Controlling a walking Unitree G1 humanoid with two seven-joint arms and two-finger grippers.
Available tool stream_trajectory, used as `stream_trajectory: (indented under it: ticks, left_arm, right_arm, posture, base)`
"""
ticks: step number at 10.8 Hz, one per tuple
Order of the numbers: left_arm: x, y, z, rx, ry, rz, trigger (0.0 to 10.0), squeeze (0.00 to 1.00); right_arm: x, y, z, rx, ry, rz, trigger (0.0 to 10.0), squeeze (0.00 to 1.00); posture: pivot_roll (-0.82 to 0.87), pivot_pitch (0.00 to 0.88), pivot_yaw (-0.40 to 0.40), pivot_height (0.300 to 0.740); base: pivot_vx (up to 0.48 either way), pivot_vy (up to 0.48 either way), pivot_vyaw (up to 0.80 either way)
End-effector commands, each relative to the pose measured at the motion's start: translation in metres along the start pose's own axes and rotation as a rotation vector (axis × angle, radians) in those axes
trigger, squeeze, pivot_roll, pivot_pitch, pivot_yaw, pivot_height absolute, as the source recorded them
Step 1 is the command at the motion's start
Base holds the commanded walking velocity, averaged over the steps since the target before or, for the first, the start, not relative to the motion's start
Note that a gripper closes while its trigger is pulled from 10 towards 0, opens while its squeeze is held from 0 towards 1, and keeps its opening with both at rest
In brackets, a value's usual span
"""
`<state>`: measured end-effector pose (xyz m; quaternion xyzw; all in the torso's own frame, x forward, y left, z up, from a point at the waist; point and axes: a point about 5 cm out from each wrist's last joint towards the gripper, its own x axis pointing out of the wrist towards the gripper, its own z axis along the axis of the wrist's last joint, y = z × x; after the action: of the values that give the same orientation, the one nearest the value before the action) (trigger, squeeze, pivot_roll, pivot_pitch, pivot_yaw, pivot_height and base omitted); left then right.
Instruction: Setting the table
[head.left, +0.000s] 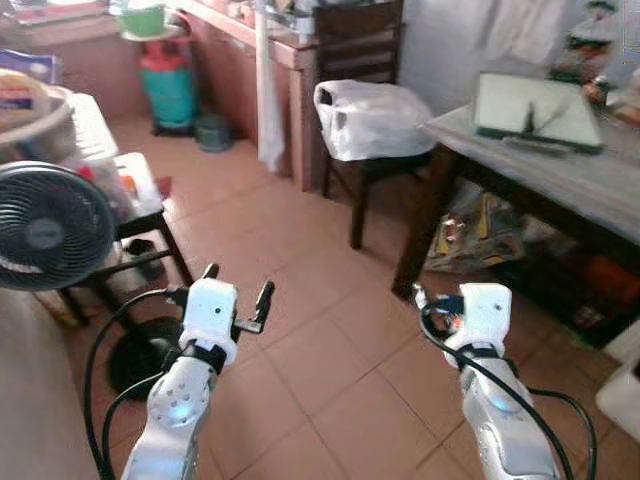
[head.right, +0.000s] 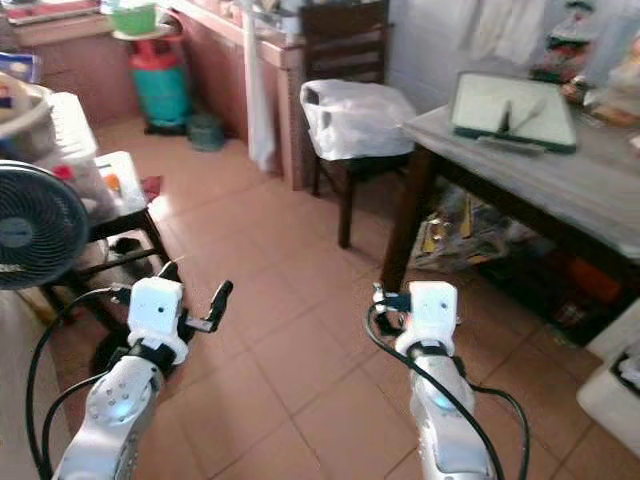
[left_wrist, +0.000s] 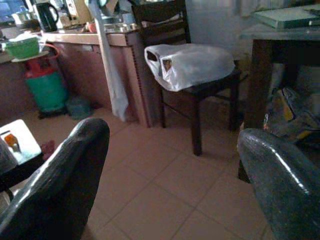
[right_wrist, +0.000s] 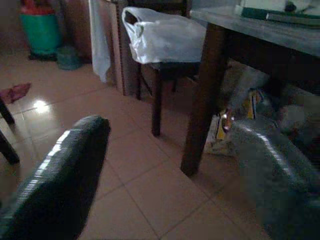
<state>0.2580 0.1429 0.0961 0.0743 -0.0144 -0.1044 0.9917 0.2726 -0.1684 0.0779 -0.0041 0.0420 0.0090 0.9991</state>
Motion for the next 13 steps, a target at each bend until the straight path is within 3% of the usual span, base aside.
stream_trajectory:
  ticks: [1,4,5,6,13]
  left_arm:
    - [-0.0012,0.0004,-0.0034,0.011,0.017,0.004,10.0,0.00]
    - [-0.0017,0.0008,-0.0038,0.014,0.018,0.005,10.0,0.00]
    - [-0.0010,0.0003,-0.0035,0.015,0.017,0.002,10.0,0.00]
    - [0.0002,0.0002,-0.0032,0.021,0.017,-0.002,10.0,0.00]
    - [-0.0010,-0.0046,-0.0031,0.047,0.012,-0.071,10.0,0.00]
  right_arm:
    - [0.0018,0.0028,0.0059,0.007,-0.026,0.017,0.0,0.00]
    - [0.0006,0.0032,0.0045,0.007,-0.022,0.018,0.0,0.00]
    - [0.0008,0.0036,0.0034,0.005,-0.011,0.020,9.2,0.00]
    - [0.0014,0.0036,0.0016,0.008,0.011,0.014,10.0,0.00]
    - [-0.0007,0.0043,-0.0022,0.004,0.033,0.015,10.0,0.00]
  posture:
    - [0.13,0.000,-0.009,0.740]
    - [0.12,0.000,-0.006,0.740]
    - [0.12,0.000,-0.002,0.740]
    - [0.12,0.000,0.000,0.740]
    - [0.12,0.000,0.009,0.740]
  base:
    - [0.000,0.000,0.00]
    - [0.000,0.000,0.00]
    - [0.000,0.000,0.00]
    - [0.000,0.000,0.00]
    - [0.000,0.000,-0.74]
